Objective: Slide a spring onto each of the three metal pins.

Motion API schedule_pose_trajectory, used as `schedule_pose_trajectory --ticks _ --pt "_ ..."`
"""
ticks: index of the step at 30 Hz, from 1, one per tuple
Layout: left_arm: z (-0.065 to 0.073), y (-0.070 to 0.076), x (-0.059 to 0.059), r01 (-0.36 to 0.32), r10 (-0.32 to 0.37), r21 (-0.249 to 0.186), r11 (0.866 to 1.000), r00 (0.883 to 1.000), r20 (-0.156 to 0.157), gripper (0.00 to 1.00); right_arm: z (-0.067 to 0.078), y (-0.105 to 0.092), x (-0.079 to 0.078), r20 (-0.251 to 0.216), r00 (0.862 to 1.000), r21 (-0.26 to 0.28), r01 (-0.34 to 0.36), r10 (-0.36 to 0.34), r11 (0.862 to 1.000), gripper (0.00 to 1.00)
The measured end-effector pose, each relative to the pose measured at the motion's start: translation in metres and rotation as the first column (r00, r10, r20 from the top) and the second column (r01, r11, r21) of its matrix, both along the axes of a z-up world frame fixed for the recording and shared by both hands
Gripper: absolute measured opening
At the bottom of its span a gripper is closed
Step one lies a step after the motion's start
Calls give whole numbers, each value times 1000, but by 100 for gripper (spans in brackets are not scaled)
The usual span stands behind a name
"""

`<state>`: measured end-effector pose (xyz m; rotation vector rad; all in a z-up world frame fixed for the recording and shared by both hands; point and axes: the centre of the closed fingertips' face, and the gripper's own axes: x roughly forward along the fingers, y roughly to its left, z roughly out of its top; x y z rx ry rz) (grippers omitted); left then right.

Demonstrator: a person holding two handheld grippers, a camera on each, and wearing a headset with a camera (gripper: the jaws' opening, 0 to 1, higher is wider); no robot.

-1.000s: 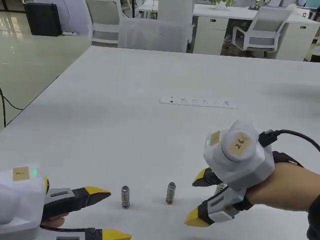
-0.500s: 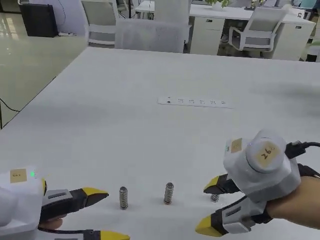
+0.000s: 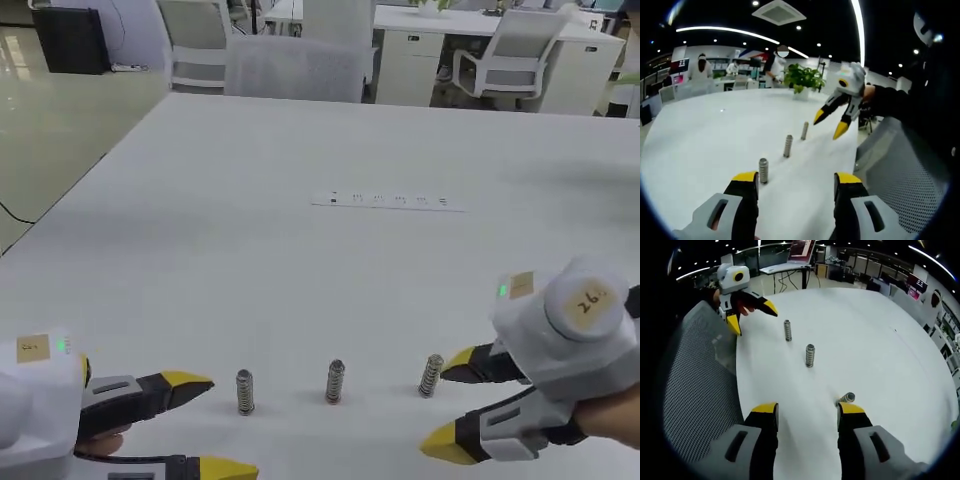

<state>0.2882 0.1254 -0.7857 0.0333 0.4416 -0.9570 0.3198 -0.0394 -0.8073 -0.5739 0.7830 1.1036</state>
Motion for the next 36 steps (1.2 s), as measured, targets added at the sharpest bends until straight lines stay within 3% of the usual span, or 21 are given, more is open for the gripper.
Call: schedule_pose_trajectory --ticks 14,23,36 --pt "0 2 2 -8 8 2 1000 1000 -3 57 2 -23 12 31 998 56 49 -51 997 47" --pt "-3 4 1 -16 16 1 1000 1000 -9 57 -3 -24 10 68 997 119 13 -22 993 49" --pt "-7 8 3 -34 34 -2 999 999 -18 57 0 -31 18 99 993 175 49 -67 983 51"
